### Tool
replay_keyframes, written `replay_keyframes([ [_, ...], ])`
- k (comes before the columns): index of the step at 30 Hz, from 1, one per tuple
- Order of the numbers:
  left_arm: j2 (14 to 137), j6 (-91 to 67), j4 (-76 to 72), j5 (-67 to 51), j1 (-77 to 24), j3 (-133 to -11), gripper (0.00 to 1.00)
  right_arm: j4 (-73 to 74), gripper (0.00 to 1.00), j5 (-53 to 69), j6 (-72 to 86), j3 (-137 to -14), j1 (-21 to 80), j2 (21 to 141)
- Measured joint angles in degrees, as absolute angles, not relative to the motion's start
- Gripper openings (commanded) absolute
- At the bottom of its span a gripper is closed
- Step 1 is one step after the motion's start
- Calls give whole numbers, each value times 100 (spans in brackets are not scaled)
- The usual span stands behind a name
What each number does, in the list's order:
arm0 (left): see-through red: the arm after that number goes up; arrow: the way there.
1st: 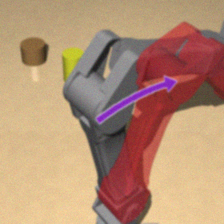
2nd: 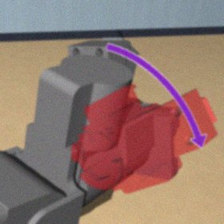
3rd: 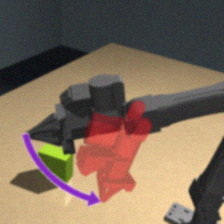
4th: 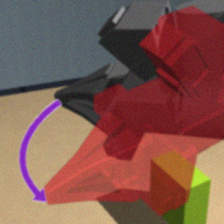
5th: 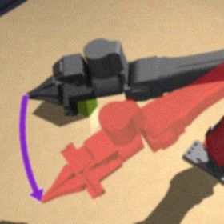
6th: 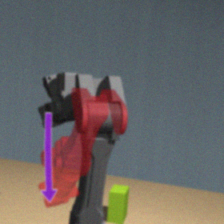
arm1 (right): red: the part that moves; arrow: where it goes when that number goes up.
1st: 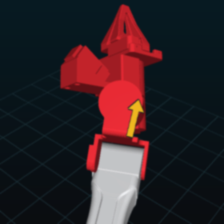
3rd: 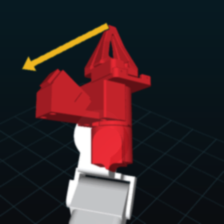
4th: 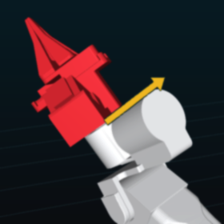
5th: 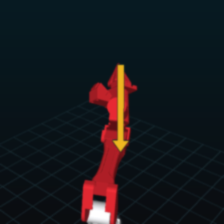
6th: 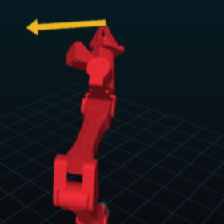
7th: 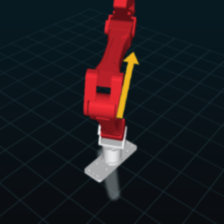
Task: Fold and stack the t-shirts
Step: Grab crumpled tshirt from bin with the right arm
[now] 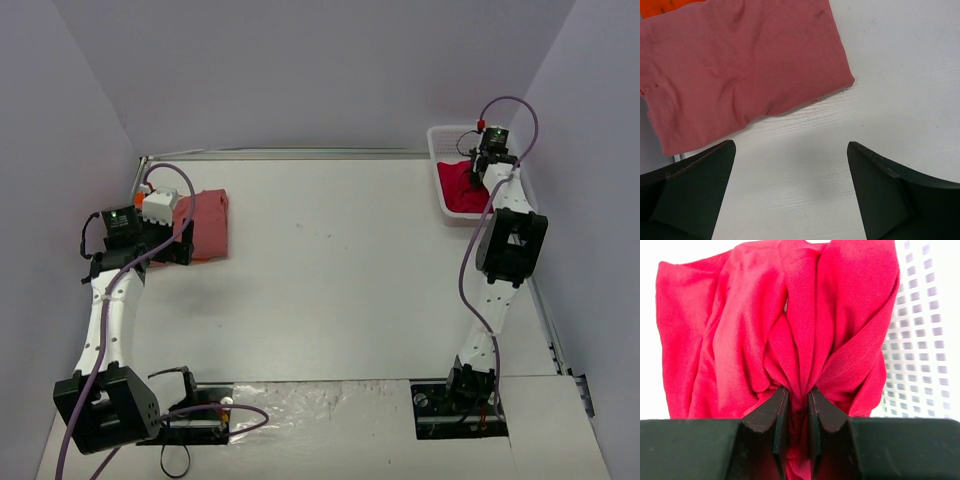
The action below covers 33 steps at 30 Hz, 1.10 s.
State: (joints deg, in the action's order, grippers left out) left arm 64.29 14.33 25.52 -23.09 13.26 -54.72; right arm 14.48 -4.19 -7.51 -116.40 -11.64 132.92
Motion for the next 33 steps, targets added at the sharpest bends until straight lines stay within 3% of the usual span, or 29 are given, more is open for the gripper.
replay_keyframes([
  [15, 6429, 1433, 2554, -2379, 1347, -5472, 94, 1396, 0, -530, -862, -11212, -663, 13019],
  [26, 6427, 1433, 2558, -2443, 1431, -5454, 94, 1253, 0, -1299, -1221, -11205, 235, 12241],
  [33, 6427, 1433, 2561, -2486, 1470, -5452, 94, 1155, 0, -1741, -1313, -11205, 294, 12105],
])
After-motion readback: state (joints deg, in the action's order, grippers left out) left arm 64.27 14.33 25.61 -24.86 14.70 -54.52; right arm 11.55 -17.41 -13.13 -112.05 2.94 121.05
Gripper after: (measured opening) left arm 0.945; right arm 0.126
